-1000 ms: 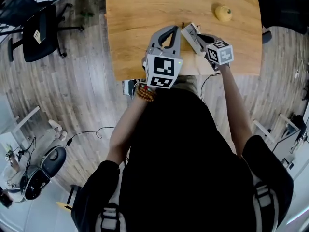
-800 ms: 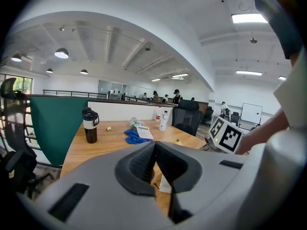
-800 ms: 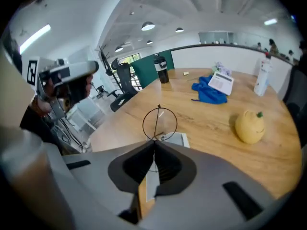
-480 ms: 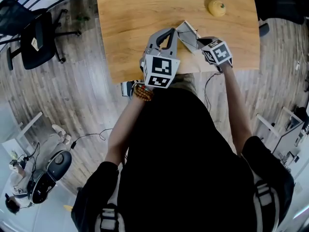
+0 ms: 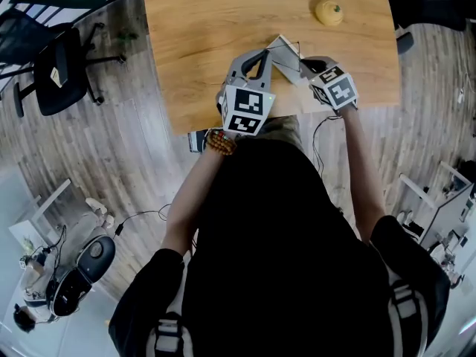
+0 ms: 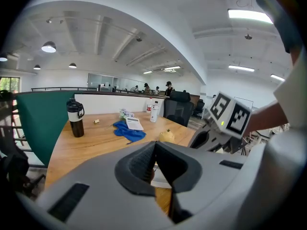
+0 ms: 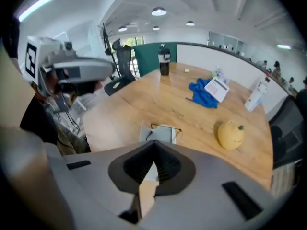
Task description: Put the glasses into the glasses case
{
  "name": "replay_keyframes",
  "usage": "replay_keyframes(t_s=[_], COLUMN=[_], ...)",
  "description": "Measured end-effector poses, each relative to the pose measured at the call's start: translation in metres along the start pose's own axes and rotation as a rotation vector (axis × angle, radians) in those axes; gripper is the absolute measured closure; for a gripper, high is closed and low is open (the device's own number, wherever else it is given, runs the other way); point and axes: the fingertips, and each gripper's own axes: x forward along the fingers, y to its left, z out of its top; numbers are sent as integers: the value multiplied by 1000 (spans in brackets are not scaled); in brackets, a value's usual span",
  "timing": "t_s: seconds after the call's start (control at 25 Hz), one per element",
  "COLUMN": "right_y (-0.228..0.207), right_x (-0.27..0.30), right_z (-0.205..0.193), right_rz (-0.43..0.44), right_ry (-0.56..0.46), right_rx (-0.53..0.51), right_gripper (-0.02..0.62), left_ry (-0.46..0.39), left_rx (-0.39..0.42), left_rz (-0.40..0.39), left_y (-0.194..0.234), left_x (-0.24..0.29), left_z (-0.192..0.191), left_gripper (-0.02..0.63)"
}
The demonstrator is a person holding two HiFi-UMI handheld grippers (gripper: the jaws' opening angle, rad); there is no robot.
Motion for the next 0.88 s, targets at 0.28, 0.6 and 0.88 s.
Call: replay_keyframes(t_s=[0.28, 0.6, 0.88], right_y=[-17, -71, -67], right_x=[-21, 62, 80], right_z=[6, -31, -36], right_rz=[-12, 42, 140], right_ry=[-121, -176, -209], right_rx=[56, 741, 893], right_gripper=[587, 434, 573], left_ry=[42, 100, 119], left_rx=[29, 34, 44], left_rz=[-10, -10, -2], left_y=[19, 31, 35], left_x=[39, 49, 50], left_z=[-20, -25, -32], left_gripper=[586, 586, 586])
